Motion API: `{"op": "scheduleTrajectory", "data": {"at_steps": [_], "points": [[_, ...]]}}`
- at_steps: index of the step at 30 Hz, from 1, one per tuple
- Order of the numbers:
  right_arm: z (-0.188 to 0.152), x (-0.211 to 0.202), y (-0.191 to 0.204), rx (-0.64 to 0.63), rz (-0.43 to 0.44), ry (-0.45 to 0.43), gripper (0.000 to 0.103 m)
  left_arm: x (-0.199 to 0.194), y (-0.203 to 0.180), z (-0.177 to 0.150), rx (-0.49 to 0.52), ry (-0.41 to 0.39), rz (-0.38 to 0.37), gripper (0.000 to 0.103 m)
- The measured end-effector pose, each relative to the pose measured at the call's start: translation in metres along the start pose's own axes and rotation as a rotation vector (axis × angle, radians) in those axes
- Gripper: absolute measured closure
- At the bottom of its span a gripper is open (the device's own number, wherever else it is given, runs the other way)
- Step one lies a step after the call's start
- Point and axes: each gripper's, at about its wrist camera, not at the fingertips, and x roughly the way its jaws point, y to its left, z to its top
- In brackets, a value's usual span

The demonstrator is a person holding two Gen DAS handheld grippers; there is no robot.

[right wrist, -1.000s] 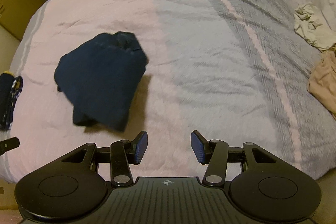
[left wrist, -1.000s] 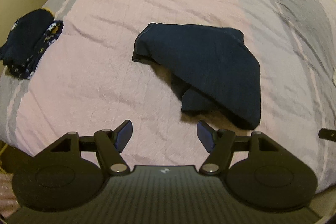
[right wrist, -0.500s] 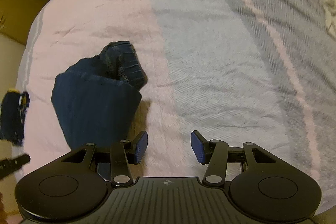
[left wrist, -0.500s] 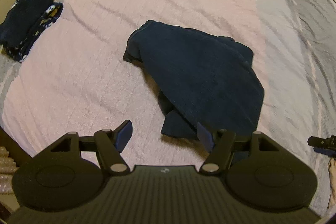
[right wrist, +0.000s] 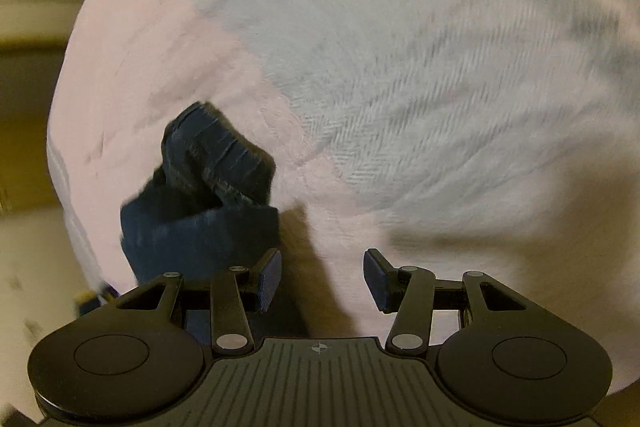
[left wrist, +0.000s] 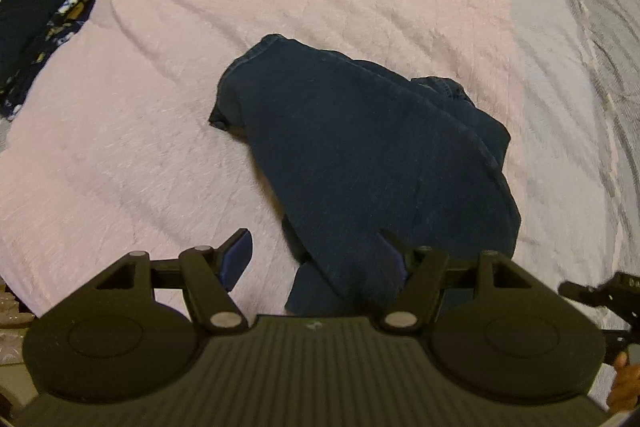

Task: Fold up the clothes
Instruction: 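Grasp the jeans waistband with the right gripper and lift to unfold them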

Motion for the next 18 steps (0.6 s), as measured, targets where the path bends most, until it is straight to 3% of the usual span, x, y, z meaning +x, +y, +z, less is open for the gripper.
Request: {"op": "scheduleTrajectory", "data": {"at_steps": [6,9,12,13,14,15,16,18], "points": [[0.027,0.051,-0.014,0.326,0.113,0.021,0.053,0.017,0.005,0.013,-0.006,0.024,0.014,0.038],[0.038,0.077,-0.015,0.399,0.133,0.066,0.042,0.022,0.011,0.017,-0.021,0.026,0.024,0.038],[0.039,0.096,-0.001,0.299,0.144,0.156,0.042,0.023,0.019,0.018,-0.041,0.029,0.030,0.038],[0.035,0.097,0.004,0.245,0.149,0.179,0.049,0.022,0.022,0.017,-0.047,0.029,0.031,0.038],[0.030,0.095,0.011,0.174,0.157,0.200,0.070,0.021,0.025,0.016,-0.054,0.028,0.031,0.038],[0.022,0.091,0.019,0.085,0.166,0.217,0.080,0.019,0.028,0.015,-0.062,0.029,0.030,0.038],[0.015,0.086,0.027,-0.004,0.176,0.235,0.087,0.016,0.032,0.013,-0.074,0.031,0.024,0.038],[-0.006,0.074,0.047,-0.234,0.181,0.262,0.089,0.009,0.041,0.009,-0.102,0.032,0.005,0.038]]}}
